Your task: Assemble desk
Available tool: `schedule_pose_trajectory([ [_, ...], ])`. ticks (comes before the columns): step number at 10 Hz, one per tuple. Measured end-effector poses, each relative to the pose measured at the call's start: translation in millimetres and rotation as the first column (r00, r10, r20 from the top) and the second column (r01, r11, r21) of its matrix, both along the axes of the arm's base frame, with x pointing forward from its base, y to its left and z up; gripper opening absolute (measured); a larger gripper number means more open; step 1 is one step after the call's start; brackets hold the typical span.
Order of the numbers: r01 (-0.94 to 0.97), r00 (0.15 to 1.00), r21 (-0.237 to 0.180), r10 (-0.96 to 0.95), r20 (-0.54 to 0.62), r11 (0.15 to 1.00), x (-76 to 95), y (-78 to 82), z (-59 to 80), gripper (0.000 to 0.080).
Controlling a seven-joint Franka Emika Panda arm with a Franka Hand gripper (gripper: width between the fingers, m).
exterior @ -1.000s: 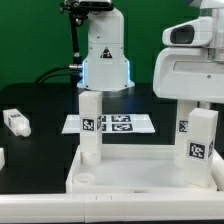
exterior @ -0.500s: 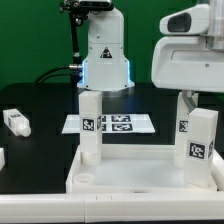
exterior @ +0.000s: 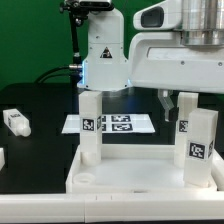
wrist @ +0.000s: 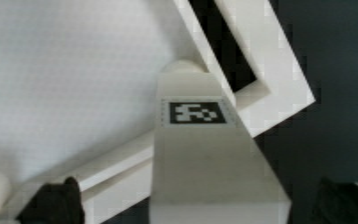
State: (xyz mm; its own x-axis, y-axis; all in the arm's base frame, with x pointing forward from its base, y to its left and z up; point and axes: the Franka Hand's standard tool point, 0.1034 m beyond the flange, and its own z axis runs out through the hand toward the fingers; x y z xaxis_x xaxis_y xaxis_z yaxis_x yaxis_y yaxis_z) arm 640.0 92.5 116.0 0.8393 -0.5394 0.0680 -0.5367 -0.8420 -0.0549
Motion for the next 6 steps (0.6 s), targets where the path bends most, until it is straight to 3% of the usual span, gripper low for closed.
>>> schedule_pose_trajectory([
  [1,0.001,1.0,0.0,-0.001,0.001,1.0,0.2,-0.1,0.1,0.0648],
  [2,0.036,0.999,0.003,-0.036,0.0,0.999,0.1,-0.2,-0.1,0.0501],
  [3,0.045,0.999,0.004,-0.045,0.0,0.999,0.1,-0.3,-0.2,0.0501],
  [4,0.127,0.992,0.013,-0.127,-0.001,0.992,0.1,0.2,-0.4,0.0363],
  [5,0.235,0.972,0.022,-0.235,-0.005,0.972,0.0,0.2,-0.5,0.0284],
  [6,0.271,0.962,0.025,-0.271,-0.006,0.962,0.0,0.2,-0.6,0.0284],
])
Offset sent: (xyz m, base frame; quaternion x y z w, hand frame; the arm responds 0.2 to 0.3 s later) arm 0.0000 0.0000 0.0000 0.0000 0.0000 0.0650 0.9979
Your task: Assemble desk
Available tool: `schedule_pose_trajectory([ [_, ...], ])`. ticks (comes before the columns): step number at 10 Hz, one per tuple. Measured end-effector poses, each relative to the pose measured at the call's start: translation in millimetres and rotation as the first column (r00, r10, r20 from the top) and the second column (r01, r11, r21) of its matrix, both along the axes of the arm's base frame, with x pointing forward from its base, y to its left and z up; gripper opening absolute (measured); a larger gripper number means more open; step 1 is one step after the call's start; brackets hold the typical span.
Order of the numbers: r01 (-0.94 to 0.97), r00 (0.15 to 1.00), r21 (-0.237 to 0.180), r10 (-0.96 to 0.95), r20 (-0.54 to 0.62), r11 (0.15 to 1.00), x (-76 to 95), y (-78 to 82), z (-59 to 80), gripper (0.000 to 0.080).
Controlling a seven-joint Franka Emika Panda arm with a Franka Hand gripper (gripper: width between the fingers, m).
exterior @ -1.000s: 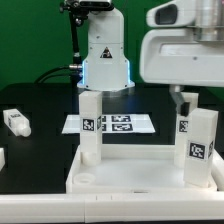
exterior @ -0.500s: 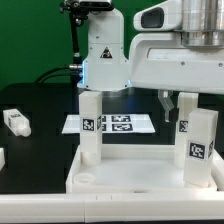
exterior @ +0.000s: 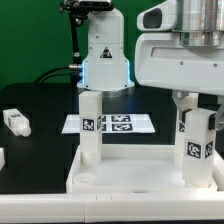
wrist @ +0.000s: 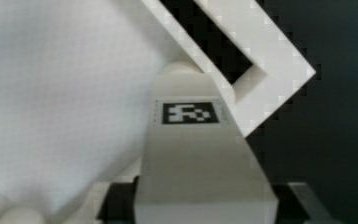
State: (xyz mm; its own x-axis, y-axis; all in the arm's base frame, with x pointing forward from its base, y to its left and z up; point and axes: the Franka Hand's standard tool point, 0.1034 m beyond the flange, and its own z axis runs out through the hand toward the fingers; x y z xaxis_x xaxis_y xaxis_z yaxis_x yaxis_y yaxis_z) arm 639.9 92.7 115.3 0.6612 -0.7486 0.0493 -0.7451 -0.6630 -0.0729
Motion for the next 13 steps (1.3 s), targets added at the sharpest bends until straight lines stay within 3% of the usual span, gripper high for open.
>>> schedule_pose_trajectory([
  [3,0.407,0.913,0.032,-0.407,-0.008,0.913,-0.5,6.2,3.1,0.0284],
  [5,0.774,0.632,0.102,-0.774,-0.042,0.626,-3.9,13.4,-1.6,0.0284],
  [7,0.927,0.363,0.149,-0.924,-0.119,0.345,-1.4,17.2,-2.7,0.0285],
  [9,0.911,0.398,0.16,-0.911,-0.105,0.38,-0.7,23.1,-2.5,0.0285],
  [10,0.899,0.425,0.161,-0.9,-0.098,0.407,-1.0,25.2,-2.0,0.0429],
  [11,0.818,0.567,0.166,-0.821,-0.065,0.551,-4.0,35.6,1.1,0.0429],
  [12,0.727,0.679,0.167,-0.733,-0.037,0.666,-3.7,39.8,2.4,0.0568],
  [13,0.616,0.782,0.162,-0.623,-0.009,0.771,-5.0,45.0,0.3,0.0635],
])
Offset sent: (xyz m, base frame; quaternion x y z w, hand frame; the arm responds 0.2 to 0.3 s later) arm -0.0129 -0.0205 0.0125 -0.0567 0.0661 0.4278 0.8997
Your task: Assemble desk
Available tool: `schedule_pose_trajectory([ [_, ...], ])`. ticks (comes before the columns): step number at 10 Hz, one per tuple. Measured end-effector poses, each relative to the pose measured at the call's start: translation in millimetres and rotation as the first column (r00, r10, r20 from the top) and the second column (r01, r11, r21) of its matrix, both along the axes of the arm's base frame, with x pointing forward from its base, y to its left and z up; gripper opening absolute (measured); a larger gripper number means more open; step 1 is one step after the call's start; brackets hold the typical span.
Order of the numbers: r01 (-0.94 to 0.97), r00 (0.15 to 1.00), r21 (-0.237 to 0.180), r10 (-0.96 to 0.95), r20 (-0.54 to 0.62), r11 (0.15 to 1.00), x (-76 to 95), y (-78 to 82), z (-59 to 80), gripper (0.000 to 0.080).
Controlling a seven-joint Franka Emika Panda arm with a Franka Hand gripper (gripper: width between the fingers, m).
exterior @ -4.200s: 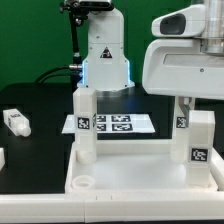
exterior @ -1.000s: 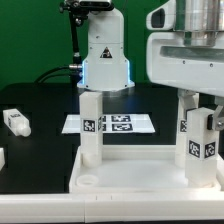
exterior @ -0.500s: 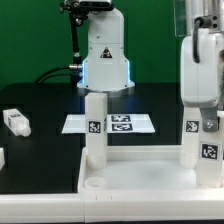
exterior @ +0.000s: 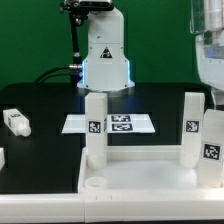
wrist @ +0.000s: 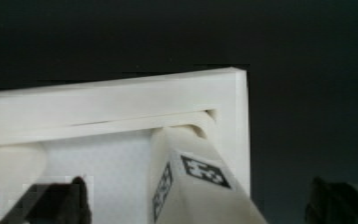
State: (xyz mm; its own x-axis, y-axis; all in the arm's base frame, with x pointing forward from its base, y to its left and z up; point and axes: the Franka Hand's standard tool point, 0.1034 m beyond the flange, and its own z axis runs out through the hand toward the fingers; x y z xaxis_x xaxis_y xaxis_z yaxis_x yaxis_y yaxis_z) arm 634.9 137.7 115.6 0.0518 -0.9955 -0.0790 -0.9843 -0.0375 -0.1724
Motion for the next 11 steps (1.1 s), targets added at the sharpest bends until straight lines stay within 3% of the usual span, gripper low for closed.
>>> schedule_pose_trajectory([
  [4,-0.309,0.95,-0.058,0.311,0.016,0.949,-1.3,0.2,-2.1,0.0647],
  [5,-0.442,0.896,-0.089,0.445,0.011,0.893,-0.6,-5.1,-1.0,0.0649],
  [6,-0.606,0.792,-0.13,0.611,-0.002,0.785,3.9,-16.6,2.2,0.0649],
  [7,-0.701,0.706,-0.151,0.708,-0.009,0.697,9.1,-21.4,2.0,0.0649],
  [8,-0.732,0.672,-0.156,0.74,-0.011,0.663,10.7,-22.9,0.1,0.0649],
  [9,-0.726,0.679,-0.155,0.734,-0.01,0.67,10.2,-22.1,-0.1,0.0489],
  [10,-0.71,0.697,-0.151,0.717,-0.009,0.688,10.1,-22.4,-0.3,0.0489],
  [11,-0.703,0.705,-0.149,0.71,-0.011,0.696,9.5,-24.3,-1.0,0.0353],
])
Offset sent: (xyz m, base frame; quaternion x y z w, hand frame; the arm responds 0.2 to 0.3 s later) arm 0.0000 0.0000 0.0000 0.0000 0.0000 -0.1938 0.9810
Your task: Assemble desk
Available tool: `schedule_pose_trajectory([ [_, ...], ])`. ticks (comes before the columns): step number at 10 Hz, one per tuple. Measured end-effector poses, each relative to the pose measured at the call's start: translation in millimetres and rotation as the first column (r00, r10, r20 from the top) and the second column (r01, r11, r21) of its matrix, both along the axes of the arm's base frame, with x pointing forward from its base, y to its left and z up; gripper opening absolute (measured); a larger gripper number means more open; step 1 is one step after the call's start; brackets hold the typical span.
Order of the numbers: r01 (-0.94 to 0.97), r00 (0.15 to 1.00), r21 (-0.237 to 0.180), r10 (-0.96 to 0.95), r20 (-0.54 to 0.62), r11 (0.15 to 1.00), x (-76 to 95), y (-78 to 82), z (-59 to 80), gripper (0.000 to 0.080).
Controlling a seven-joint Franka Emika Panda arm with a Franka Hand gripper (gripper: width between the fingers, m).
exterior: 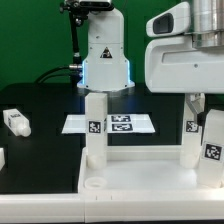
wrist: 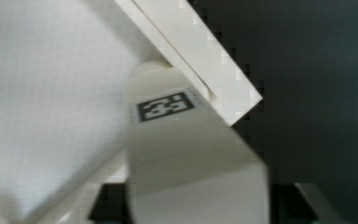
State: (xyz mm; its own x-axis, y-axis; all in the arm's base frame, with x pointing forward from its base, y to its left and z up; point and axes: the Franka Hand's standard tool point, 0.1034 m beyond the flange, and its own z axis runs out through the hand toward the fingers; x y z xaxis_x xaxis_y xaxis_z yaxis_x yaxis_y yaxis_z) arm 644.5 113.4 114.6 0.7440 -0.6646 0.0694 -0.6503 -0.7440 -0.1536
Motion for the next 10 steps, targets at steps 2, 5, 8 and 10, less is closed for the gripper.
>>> schedule_pose_trajectory([
  [2,0.145,0.989,0.016,-0.144,-0.013,0.989,-0.4,-4.2,-0.1,0.0298],
  [5,0.642,0.765,0.076,-0.631,-0.126,0.763,-5.5,-2.0,-0.9,0.0295],
  [8,0.81,0.585,0.089,-0.791,-0.177,0.579,-5.2,-4.4,-1.4,0.0293],
  [10,0.881,0.473,0.084,-0.858,-0.198,0.466,-5.3,-3.7,-1.4,0.0293],
])
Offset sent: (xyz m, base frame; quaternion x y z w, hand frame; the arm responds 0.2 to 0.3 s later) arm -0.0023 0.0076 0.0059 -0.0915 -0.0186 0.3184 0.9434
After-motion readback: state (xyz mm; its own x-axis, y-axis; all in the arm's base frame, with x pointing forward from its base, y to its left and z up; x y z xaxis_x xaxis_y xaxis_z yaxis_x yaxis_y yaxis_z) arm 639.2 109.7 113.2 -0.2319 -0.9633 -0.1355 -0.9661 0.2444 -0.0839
